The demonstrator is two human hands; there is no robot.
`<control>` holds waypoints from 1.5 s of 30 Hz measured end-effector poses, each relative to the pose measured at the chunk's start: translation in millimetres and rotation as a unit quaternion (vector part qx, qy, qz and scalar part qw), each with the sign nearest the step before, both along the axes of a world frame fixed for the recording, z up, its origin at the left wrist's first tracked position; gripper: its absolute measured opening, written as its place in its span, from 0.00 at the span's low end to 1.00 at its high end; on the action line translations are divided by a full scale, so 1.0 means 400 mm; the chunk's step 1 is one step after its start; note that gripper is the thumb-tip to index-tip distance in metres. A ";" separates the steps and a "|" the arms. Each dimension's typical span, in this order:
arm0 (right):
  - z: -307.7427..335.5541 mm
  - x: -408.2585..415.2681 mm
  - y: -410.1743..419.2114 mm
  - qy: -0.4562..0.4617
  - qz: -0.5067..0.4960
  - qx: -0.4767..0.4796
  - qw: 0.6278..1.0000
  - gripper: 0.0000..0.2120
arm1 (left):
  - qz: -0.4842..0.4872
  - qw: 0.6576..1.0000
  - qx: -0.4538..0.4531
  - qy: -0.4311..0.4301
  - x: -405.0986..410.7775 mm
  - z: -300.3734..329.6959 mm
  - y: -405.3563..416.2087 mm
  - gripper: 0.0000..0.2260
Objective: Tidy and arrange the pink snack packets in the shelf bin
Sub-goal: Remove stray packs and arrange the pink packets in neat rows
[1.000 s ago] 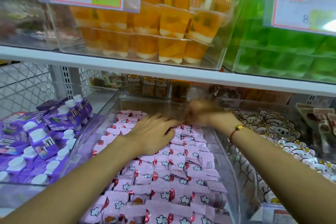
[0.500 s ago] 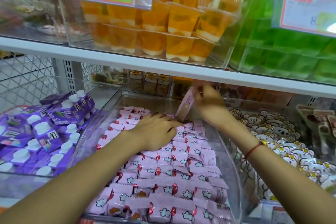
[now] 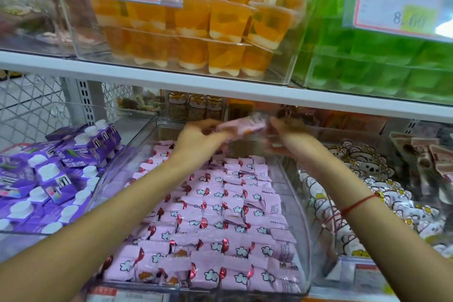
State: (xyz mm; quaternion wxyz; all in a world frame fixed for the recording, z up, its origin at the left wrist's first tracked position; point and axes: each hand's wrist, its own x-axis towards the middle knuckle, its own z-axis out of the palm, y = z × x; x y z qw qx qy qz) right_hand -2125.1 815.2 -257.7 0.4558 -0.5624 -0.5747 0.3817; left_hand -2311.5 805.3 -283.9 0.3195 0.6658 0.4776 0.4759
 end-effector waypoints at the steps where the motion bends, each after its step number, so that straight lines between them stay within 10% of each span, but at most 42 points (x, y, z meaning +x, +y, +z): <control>1: 0.006 0.000 0.000 -0.095 -0.025 0.045 0.994 0.08 | 0.012 0.998 -0.056 -0.041 -0.004 0.005 0.002 0.06; 6: 0.009 -0.024 -0.026 -0.354 0.127 0.149 0.915 0.30 | 0.057 0.992 -0.109 -0.024 -0.010 -0.005 0.014 0.13; 9: -0.005 -0.046 -0.033 -0.406 0.119 0.238 0.875 0.24 | 0.039 0.994 -0.099 0.011 0.007 0.001 0.006 0.18; 12: 0.000 -0.037 -0.020 -0.340 0.075 0.239 0.906 0.16 | 0.064 0.993 -0.054 0.079 0.008 0.011 0.004 0.33; 16: -0.003 -0.001 0.021 -0.268 -0.006 0.197 0.943 0.14 | 0.023 0.939 0.078 0.333 -0.028 -0.029 0.005 0.14; 20: -0.023 -0.007 0.055 -0.256 0.005 0.146 0.956 0.22 | -0.049 0.880 0.098 0.463 -0.028 -0.066 0.008 0.16; 38: -0.032 -0.031 0.107 -0.486 0.138 0.065 0.860 0.08 | -0.059 0.877 0.099 0.466 -0.034 -0.076 0.020 0.15; 45: -0.032 -0.056 0.089 -0.577 0.200 0.020 0.791 0.21 | -0.061 0.878 0.099 0.465 -0.035 -0.077 0.020 0.15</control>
